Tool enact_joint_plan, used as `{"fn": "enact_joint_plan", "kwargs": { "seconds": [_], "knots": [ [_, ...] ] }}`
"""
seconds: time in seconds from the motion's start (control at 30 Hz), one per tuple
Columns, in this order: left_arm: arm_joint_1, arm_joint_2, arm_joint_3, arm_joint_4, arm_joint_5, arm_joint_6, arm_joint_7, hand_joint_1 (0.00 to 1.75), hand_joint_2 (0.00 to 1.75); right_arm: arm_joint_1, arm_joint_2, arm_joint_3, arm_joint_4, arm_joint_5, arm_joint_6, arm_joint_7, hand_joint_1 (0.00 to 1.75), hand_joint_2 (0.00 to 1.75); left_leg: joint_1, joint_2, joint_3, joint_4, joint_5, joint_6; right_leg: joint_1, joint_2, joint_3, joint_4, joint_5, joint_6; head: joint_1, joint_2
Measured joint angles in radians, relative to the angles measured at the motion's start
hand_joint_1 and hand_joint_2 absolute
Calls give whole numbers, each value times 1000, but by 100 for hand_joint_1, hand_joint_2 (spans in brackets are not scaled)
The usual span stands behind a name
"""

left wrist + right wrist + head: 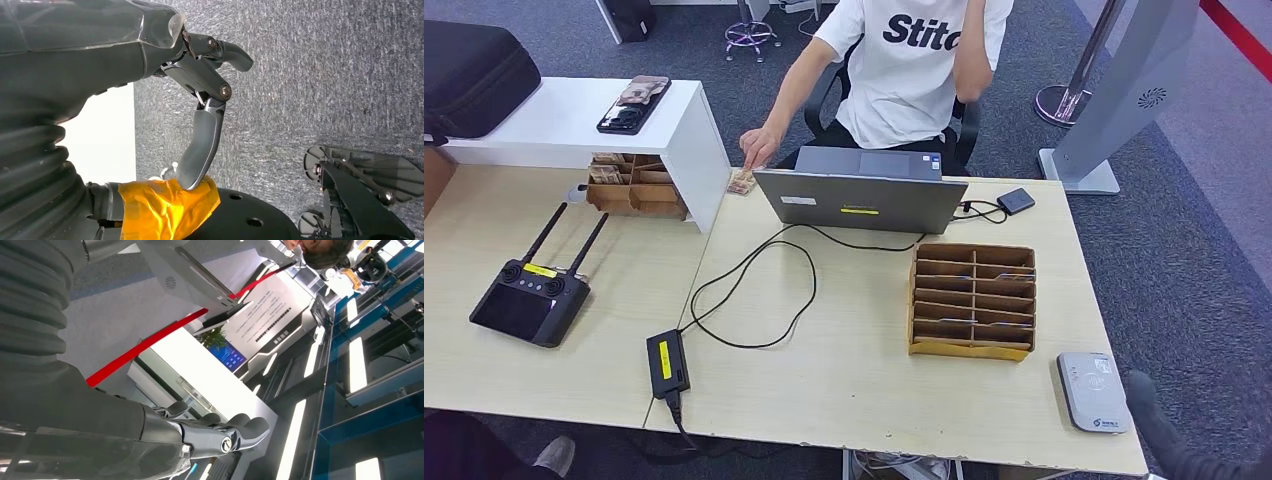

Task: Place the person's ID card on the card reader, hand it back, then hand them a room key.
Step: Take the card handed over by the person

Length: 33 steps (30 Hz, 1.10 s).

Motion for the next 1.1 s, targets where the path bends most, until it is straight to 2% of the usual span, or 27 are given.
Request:
{"fn": "enact_joint_plan", "kwargs": {
  "seconds": [0.23, 0.37, 0.5, 0.7, 0.87, 0.97, 1.1],
  "knots": [
    [0, 0, 0, 0, 0, -8, -1, 0, 175, 9, -32, 78, 0, 114, -43, 57, 0, 175, 0, 0, 0, 0, 0, 0, 0, 0, 0, 0, 0, 0, 0, 0],
    [0, 0, 0, 0, 0, -11, -1, 0, 175, 2, -77, 117, 6, 159, -55, 97, 0, 175, 0, 0, 0, 0, 0, 0, 0, 0, 0, 0, 0, 0, 0, 0],
    [-1, 0, -4, 0, -5, -21, -1, 0, 175, -33, -137, 152, 28, 217, -28, 145, 0, 175, 0, 0, 0, 0, 0, 0, 0, 0, 0, 0, 0, 0, 0, 0],
    [-4, 5, -24, 0, -18, -36, -2, 0, 175, -136, -268, 203, 130, 265, 39, 217, 0, 175, 0, 0, 0, 1, 1, 1, 0, 0, 1, 0, 2, 1, 0, 0],
    [-8, 13, -42, 0, -33, -44, -7, 0, 175, -247, -364, 220, 244, 198, 95, 220, 0, 175, 0, 0, 1, 1, 1, 1, 0, 0, 1, 0, 2, 1, 0, 0],
    [-10, 18, -45, 0, -47, -48, -12, 0, 175, -322, -409, 222, 318, 177, 117, 219, 0, 175, 0, 0, 1, 1, 1, 1, 0, 0, 1, 0, 2, 1, 0, 0],
    [-10, 23, -46, 0, -51, -50, -14, 0, 175, -381, -443, 223, 381, 170, 124, 220, 0, 175, 0, 0, 1, 2, 2, 2, 0, 0, 1, 0, 2, 1, 0, 0]
  ]
}}
